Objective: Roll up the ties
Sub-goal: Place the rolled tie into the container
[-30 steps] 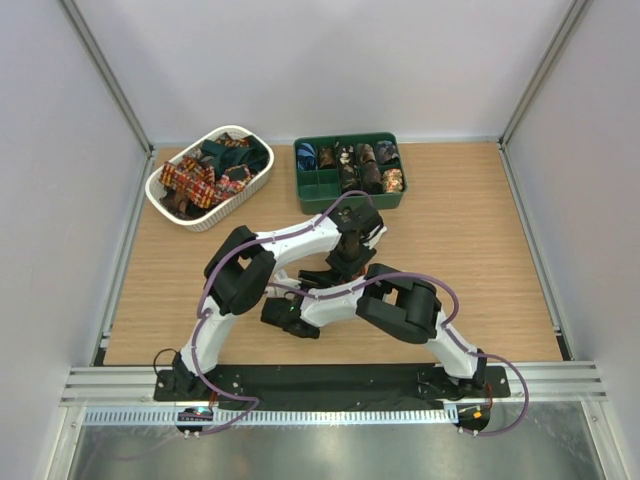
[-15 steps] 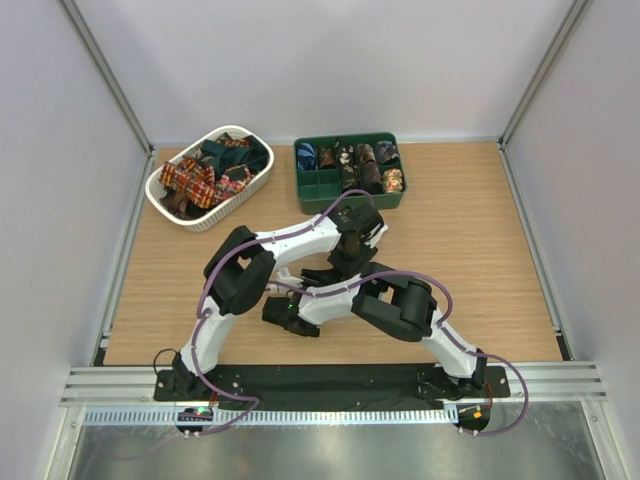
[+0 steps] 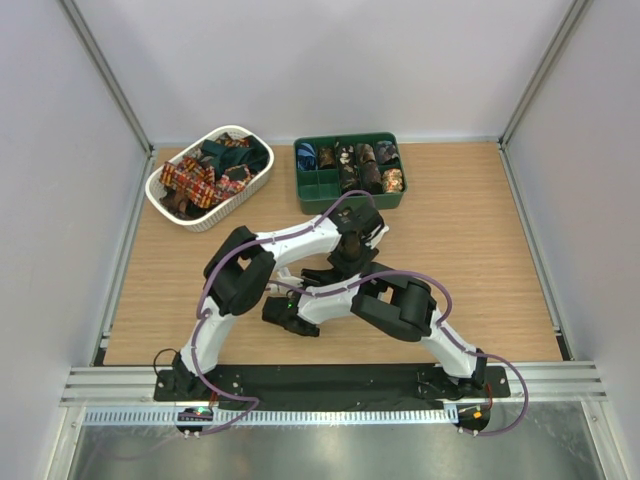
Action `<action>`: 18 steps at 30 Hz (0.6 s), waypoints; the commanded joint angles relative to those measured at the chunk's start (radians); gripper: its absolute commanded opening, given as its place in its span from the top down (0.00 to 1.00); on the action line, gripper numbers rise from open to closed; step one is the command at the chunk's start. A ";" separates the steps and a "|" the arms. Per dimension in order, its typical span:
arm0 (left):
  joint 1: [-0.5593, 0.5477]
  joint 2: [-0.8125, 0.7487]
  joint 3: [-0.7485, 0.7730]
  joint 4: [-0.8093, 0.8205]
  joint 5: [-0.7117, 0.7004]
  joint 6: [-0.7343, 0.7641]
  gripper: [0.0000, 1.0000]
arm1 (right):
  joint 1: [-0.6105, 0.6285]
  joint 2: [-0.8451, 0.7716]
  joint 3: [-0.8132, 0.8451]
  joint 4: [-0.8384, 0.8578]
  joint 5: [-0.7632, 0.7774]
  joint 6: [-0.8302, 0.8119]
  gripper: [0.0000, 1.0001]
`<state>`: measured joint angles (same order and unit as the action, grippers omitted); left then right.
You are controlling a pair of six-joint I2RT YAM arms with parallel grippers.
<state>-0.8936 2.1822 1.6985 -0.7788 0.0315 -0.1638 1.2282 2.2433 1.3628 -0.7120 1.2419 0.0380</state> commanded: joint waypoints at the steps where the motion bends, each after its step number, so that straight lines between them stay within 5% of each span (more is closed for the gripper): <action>1: -0.005 -0.005 -0.037 -0.197 0.022 0.043 0.50 | -0.030 -0.027 -0.031 -0.038 -0.084 0.036 0.99; 18: -0.004 -0.108 0.043 -0.085 -0.048 0.121 0.34 | 0.011 -0.044 -0.007 -0.053 -0.139 0.063 0.99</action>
<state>-0.9012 2.1727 1.7145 -0.8291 0.0097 -0.0963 1.2346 2.2250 1.3575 -0.7399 1.1965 0.0555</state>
